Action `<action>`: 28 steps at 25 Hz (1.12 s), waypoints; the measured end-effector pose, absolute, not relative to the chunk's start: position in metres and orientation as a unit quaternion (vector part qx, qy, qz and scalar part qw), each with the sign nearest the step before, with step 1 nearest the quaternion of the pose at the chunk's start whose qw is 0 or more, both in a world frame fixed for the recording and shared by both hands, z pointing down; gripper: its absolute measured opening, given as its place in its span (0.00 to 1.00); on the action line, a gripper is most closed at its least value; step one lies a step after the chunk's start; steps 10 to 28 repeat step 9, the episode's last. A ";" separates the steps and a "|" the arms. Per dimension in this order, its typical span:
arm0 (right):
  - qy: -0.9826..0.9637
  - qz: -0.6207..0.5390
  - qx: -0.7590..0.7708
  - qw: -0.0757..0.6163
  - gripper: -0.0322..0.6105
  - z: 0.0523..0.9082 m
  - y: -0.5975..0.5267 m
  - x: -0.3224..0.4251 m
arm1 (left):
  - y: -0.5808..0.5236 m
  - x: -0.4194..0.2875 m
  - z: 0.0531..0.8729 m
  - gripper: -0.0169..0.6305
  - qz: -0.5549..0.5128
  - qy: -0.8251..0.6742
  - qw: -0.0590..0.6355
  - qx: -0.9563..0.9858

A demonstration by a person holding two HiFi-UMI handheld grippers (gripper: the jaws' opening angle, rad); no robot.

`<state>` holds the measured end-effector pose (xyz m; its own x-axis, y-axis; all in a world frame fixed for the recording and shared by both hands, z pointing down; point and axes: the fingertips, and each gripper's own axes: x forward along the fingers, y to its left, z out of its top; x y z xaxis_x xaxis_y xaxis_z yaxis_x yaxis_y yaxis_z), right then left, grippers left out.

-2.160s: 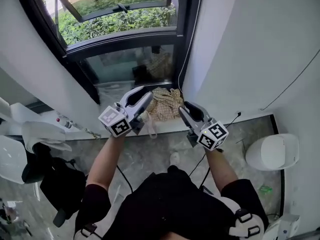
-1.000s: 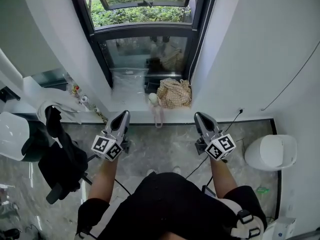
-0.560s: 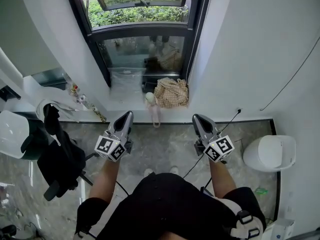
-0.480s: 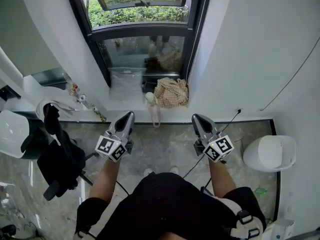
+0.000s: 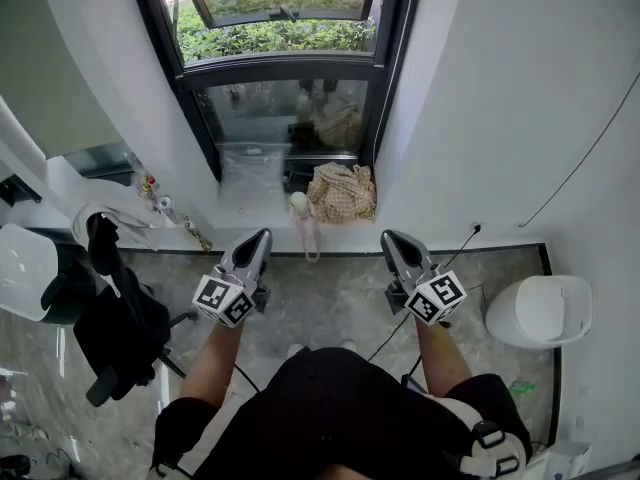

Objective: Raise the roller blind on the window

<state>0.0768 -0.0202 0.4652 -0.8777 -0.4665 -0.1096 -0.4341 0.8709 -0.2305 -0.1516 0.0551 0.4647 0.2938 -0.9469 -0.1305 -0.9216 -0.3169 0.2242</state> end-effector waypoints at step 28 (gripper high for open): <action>0.963 -0.107 -0.234 0.083 0.05 0.468 -0.024 0.068 | 0.046 -0.151 0.472 0.02 -0.118 -0.567 0.060 0.813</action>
